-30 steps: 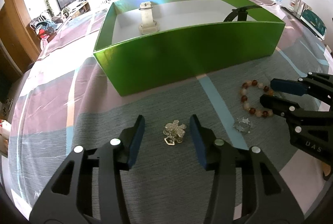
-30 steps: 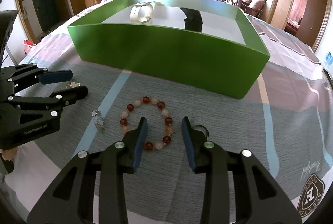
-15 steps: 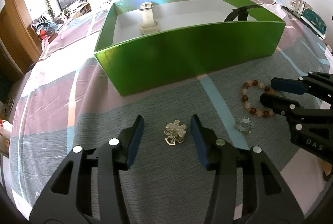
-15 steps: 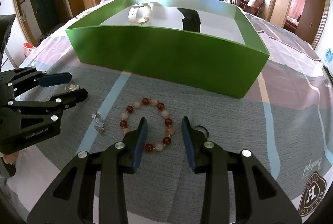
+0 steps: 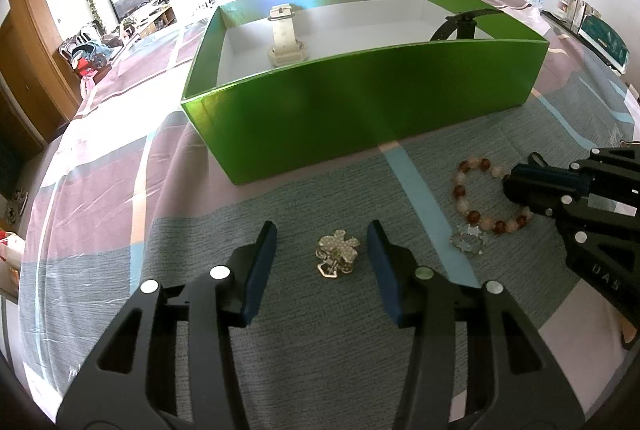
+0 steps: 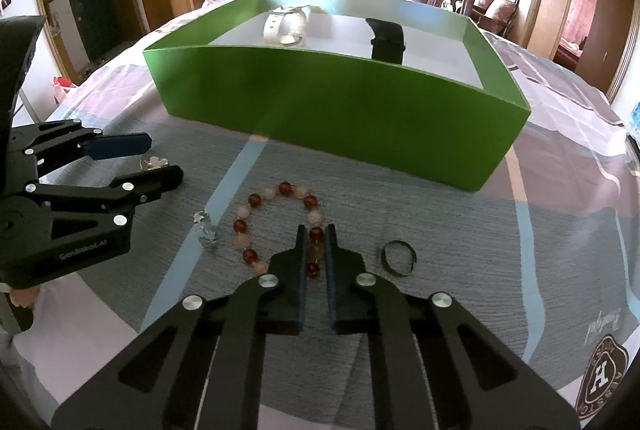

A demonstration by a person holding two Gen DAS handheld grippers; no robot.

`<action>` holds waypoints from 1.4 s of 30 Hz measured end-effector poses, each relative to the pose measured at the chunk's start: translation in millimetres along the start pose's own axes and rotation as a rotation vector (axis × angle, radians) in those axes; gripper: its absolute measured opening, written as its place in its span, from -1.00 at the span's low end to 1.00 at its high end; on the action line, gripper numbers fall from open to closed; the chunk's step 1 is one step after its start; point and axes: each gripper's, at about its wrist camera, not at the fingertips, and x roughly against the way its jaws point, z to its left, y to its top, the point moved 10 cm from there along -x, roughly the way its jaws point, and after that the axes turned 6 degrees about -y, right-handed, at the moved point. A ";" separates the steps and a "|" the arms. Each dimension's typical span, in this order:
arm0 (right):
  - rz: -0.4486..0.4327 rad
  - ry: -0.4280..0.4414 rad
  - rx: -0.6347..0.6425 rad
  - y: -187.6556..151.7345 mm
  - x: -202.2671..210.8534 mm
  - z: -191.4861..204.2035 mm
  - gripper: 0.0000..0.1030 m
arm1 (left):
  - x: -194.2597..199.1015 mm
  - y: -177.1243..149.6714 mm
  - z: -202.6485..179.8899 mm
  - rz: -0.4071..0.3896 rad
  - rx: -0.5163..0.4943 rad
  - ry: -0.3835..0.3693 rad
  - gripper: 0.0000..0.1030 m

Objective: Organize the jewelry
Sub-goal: 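Grasp the silver flower brooch with the left tool while the right tool grasps the red-white bead bracelet, then lift the red-white bracelet with the right tool while the left tool holds the brooch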

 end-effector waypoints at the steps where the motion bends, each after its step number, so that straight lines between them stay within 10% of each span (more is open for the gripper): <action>1: 0.000 0.001 -0.002 0.1 0.1 -0.2 -0.83 | 0.0 0.1 0.0 0.000 -0.001 -0.002 -0.11; 10: 0.005 -0.011 -0.042 0.8 -0.8 -8.3 -0.83 | 2.0 -1.8 -0.8 -0.001 -0.009 -0.014 -0.59; 42: -0.059 -0.046 -0.170 19.4 10.2 -40.5 -0.84 | 3.9 1.0 10.8 -0.013 0.052 0.015 -0.59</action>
